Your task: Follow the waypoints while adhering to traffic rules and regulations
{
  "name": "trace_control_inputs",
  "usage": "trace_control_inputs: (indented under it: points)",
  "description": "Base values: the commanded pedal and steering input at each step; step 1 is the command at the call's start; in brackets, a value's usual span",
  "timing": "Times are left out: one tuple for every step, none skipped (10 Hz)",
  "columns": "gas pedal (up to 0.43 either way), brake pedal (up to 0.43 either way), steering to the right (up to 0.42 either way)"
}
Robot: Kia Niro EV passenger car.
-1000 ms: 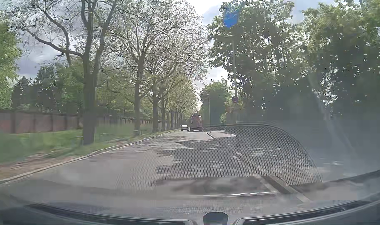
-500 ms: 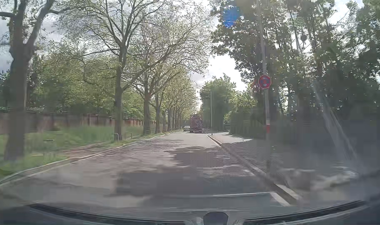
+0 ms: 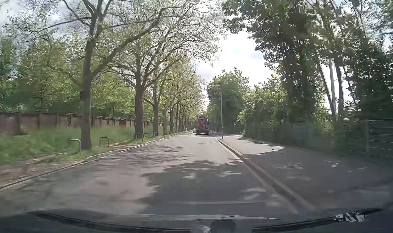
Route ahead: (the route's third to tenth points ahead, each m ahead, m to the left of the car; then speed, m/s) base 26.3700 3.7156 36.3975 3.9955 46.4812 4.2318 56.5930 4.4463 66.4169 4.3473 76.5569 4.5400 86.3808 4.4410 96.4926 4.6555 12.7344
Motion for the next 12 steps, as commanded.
trace_control_inputs:
  points:
    - [0.087,0.000,0.000]
    - [0.087,0.000,0.000]
    - [0.087,0.000,0.000]
    - [0.087,0.000,0.000]
    - [0.087,0.000,0.000]
    - [0.087,0.000,0.000]
    - [0.087,0.000,0.000]
    - [0.087,0.000,0.000]
    - [0.087,0.000,0.000]
    - [0.087,0.000,0.000]
    - [0.087,0.000,0.000]
    - [0.087,0.000,0.000]
